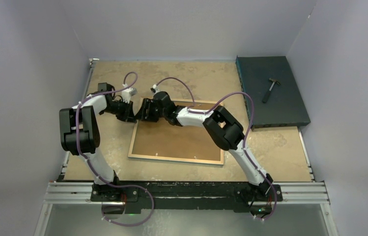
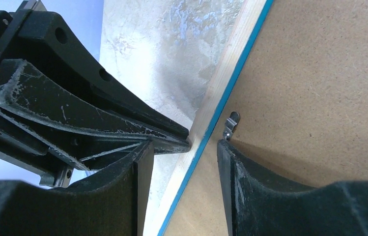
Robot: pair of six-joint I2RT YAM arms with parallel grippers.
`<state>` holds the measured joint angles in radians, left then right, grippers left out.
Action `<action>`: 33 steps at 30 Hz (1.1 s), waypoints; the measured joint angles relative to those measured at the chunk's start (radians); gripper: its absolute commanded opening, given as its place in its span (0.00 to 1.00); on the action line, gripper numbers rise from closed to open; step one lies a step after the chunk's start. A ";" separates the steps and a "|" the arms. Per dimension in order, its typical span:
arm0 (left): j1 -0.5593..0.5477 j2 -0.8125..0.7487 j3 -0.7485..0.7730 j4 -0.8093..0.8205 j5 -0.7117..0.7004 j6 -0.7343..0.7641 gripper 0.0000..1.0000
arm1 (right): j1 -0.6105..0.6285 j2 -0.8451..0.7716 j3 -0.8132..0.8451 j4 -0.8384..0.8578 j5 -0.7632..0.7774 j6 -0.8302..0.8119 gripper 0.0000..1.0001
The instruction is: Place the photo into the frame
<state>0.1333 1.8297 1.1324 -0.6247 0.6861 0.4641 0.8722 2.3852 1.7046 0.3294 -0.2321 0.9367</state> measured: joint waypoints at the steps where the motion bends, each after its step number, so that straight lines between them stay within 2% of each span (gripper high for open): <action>1: 0.000 0.000 0.000 0.000 0.001 0.000 0.03 | 0.000 0.000 0.002 0.000 -0.001 0.002 0.53; 10: 0.003 0.000 -0.005 0.003 0.007 0.003 0.02 | -0.003 0.013 0.006 0.014 -0.037 0.006 0.51; 16: 0.004 -0.001 -0.006 0.005 0.007 0.006 0.02 | -0.028 -0.053 -0.097 0.035 -0.039 -0.001 0.52; 33: 0.004 -0.005 -0.011 0.009 0.011 0.011 0.02 | -0.034 -0.001 -0.020 0.044 -0.021 -0.010 0.52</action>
<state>0.1375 1.8244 1.1213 -0.6155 0.6968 0.4747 0.8387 2.3844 1.6848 0.3733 -0.2531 0.9268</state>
